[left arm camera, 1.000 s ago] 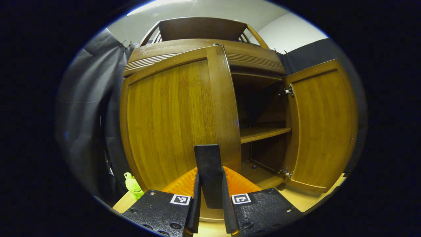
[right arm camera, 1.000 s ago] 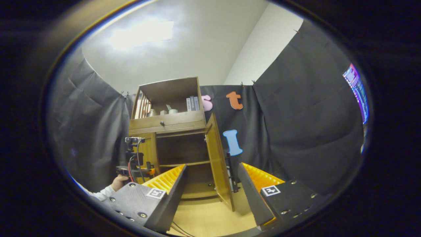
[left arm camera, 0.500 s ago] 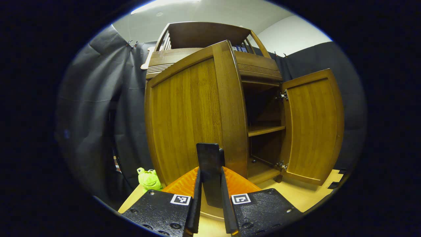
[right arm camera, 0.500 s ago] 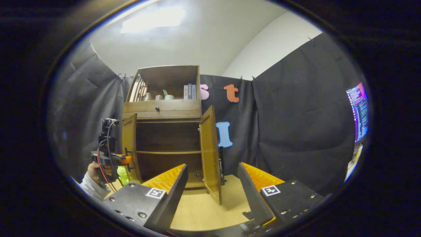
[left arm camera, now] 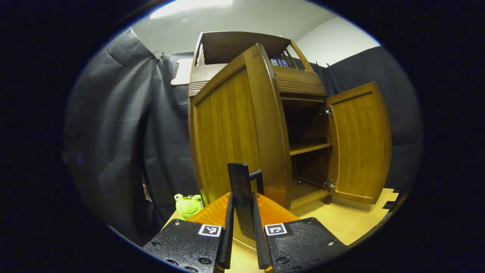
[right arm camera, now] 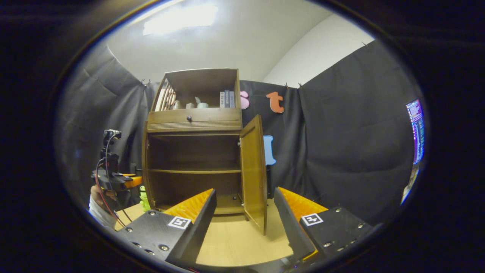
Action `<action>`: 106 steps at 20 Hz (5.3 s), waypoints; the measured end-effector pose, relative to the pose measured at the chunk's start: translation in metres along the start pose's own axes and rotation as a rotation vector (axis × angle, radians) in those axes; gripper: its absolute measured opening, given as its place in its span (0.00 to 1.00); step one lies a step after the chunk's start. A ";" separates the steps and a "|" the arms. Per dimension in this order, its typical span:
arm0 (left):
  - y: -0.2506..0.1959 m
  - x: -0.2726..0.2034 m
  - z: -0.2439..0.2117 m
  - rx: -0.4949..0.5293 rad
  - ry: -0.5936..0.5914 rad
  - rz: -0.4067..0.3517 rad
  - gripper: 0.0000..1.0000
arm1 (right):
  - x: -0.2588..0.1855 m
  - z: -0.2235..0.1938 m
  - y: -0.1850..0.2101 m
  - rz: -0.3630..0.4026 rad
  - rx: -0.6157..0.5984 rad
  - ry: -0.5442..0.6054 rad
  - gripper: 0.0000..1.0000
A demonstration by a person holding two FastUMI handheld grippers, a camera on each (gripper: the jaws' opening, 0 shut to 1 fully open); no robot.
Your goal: Open the right door of the double-door shoe cabinet with the right hand, and open the left door with the left hand.
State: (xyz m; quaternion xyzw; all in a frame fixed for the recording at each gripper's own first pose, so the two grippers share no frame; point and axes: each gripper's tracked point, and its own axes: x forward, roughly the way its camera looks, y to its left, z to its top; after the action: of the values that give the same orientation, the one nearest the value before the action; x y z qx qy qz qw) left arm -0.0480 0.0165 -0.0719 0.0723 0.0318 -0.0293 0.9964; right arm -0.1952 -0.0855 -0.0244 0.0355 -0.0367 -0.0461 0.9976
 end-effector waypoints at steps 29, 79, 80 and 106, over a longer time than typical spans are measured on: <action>0.128 -0.028 -0.039 -0.139 0.114 0.014 0.40 | 0.017 -0.019 0.066 0.177 0.025 0.009 0.84; 0.068 -0.121 0.087 -0.178 -0.091 0.026 0.92 | 0.028 -0.011 0.068 0.210 0.000 -0.012 0.84; 0.061 -0.118 0.088 -0.174 -0.095 0.026 0.93 | 0.032 -0.012 0.061 0.197 0.003 -0.015 0.84; -0.089 0.014 0.071 -0.150 -0.077 -0.032 0.96 | 0.149 -0.020 0.063 0.104 0.012 0.027 0.96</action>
State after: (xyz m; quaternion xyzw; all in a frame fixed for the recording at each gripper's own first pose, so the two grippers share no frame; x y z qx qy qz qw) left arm -0.0358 -0.0826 -0.0157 -0.0045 -0.0031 -0.0453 0.9990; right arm -0.0399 -0.0357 -0.0291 0.0403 -0.0254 0.0065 0.9988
